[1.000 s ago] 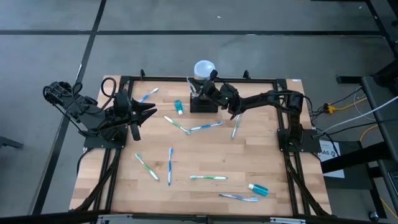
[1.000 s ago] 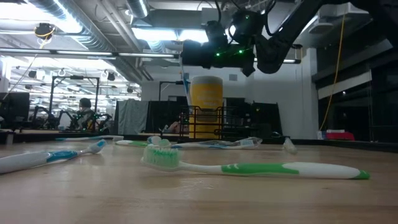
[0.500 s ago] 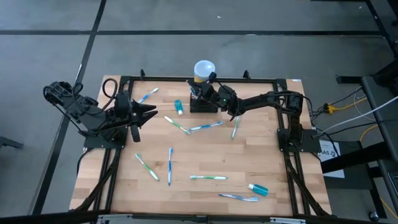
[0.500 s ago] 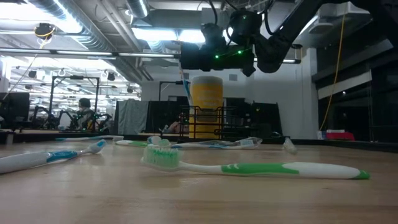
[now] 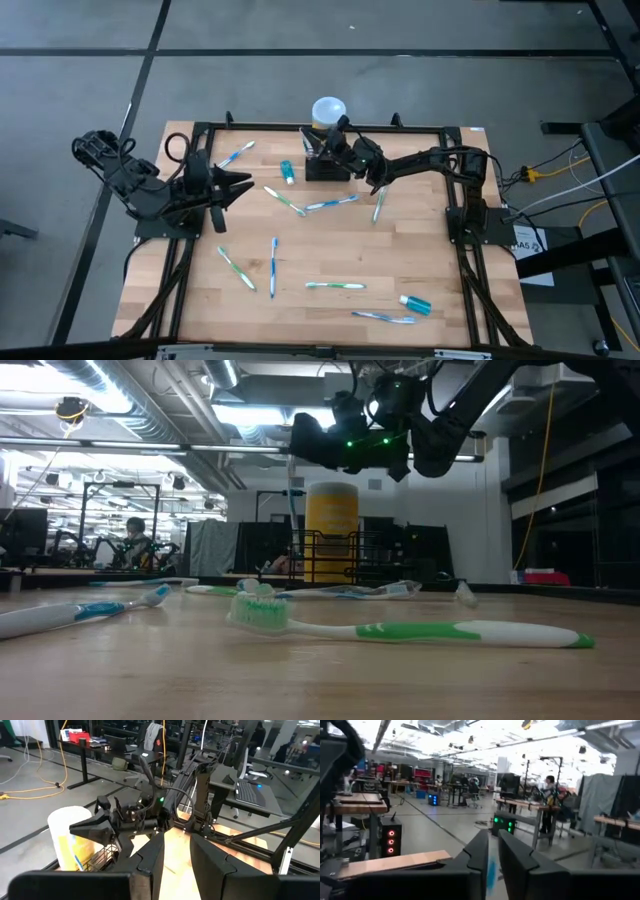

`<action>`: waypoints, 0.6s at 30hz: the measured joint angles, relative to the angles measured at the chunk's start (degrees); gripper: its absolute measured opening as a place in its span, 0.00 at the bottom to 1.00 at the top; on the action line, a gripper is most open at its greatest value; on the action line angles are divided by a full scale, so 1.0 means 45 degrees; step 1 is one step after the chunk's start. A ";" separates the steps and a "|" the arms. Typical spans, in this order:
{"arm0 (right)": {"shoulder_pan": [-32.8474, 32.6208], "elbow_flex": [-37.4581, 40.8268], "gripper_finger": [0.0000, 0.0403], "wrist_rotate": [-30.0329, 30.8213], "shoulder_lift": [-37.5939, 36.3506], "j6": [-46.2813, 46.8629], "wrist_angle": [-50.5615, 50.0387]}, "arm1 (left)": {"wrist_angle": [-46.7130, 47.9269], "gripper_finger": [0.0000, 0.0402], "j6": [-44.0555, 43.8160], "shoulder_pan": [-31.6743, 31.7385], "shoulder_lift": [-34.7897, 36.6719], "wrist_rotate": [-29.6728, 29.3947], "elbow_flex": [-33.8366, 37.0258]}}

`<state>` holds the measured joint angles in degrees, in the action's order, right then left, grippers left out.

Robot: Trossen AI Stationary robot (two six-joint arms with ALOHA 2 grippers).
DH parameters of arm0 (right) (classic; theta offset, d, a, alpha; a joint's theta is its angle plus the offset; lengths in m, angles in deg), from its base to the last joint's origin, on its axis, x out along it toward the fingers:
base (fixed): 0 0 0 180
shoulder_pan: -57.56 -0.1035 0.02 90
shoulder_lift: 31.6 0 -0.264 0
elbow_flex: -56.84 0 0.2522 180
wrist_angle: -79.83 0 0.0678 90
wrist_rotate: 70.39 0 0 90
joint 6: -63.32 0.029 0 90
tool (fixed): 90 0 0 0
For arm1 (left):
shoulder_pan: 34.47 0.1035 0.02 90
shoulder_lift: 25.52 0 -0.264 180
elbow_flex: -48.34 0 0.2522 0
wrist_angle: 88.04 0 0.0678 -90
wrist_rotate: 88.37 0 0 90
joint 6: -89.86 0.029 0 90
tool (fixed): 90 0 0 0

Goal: Pick & Place toothbrushing station
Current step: Put the blue toothbrush in the wire organizer, then put the green toothbrush in the wire organizer

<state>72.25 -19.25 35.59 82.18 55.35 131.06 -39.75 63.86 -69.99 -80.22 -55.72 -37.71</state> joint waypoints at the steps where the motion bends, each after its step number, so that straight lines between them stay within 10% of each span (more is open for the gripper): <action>1: 0.0014 0.0000 0.16 0.0106 0.0000 0.0091 0.0003 | 0.0000 0.22 -0.0005 -0.0060 -0.0005 -0.0068 0.0003; 18: -0.1377 0.0000 0.38 0.0630 -0.2016 -0.0025 -0.1098 | 0.1179 0.22 -0.0927 -0.0587 0.0021 -0.1740 0.0003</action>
<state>66.06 -19.25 38.43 73.11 55.24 126.12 -34.45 59.68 -72.63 -80.13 -63.55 -37.70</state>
